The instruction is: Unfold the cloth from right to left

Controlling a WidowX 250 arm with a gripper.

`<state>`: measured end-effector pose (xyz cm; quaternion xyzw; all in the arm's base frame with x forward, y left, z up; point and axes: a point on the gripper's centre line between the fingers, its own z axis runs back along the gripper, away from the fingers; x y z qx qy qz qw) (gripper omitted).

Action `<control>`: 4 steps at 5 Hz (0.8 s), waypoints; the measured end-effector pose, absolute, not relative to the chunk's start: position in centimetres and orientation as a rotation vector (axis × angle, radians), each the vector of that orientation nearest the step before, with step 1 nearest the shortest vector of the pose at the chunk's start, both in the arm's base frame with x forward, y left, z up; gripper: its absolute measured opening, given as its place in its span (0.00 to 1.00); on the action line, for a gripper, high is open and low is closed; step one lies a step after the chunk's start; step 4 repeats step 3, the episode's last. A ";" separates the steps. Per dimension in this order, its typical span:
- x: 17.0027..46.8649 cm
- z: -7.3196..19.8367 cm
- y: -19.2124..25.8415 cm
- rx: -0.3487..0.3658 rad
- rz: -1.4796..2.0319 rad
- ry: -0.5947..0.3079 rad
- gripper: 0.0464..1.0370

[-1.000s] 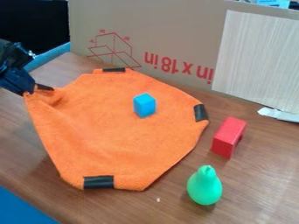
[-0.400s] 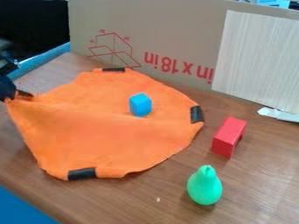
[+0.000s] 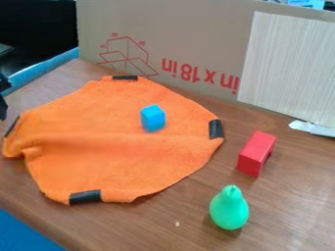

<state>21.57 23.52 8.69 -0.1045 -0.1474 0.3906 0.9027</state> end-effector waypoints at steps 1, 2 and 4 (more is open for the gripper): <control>21.1 8.5 23.5 -0.184 0.801 -0.258 0.74; 22.2 9.4 22.0 -0.083 0.525 -0.290 0.96; 23.6 11.5 20.1 -0.033 0.322 -0.310 0.96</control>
